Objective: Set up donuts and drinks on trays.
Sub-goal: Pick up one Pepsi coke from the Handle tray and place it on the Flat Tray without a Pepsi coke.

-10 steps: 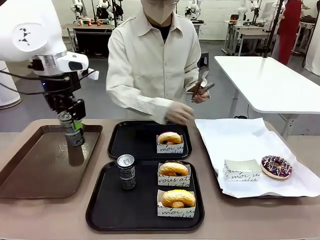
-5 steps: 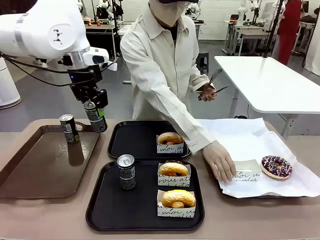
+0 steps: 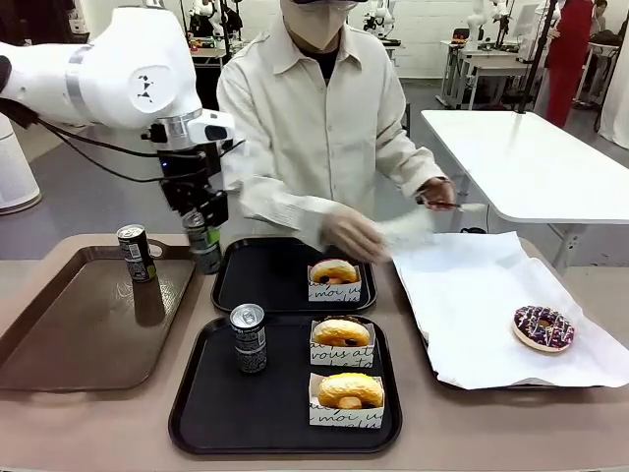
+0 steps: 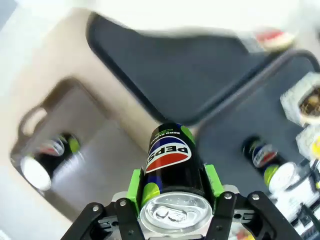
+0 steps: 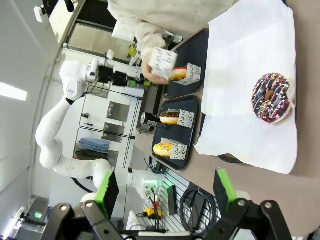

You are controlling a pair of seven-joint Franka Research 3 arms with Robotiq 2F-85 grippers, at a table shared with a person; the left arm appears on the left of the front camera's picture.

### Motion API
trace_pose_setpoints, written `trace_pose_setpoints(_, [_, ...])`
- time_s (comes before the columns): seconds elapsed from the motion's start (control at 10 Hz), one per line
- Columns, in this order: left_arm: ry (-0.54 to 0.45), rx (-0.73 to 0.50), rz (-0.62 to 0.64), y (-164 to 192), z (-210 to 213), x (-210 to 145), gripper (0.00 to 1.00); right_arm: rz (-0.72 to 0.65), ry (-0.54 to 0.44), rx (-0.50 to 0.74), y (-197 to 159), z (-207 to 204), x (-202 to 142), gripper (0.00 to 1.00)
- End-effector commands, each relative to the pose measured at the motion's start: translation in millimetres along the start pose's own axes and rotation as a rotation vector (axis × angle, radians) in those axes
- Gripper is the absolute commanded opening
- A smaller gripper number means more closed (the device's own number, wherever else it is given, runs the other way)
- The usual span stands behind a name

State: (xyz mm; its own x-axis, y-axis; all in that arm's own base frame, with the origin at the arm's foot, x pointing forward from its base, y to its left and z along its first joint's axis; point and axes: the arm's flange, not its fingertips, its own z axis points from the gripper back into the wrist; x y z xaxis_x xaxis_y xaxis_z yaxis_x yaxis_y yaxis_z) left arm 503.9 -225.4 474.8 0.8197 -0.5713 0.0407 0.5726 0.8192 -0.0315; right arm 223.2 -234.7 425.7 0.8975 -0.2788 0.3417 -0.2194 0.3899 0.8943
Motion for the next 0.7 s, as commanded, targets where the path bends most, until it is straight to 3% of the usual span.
trace_pose_setpoints(0.0, [0.218, 0.046, -0.177, -12, 22, -96, 0.59, 0.021, -0.023, 0.023, 1, 0, 2, 1.0])
trace_pose_setpoints(0.1, [0.242, 0.067, -0.278, -25, 22, -148, 0.59, 0.021, -0.023, 0.023, 1, 0, 2, 1.0])
trace_pose_setpoints(0.2, [0.249, 0.094, -0.314, -37, 16, -176, 0.59, 0.021, -0.023, 0.023, 1, 0, 2, 1.0])
trace_pose_setpoints(0.6, [0.2, 0.116, -0.296, -39, 16, -180, 0.59, 0.021, -0.023, 0.023, 1, 0, 2, 1.0])
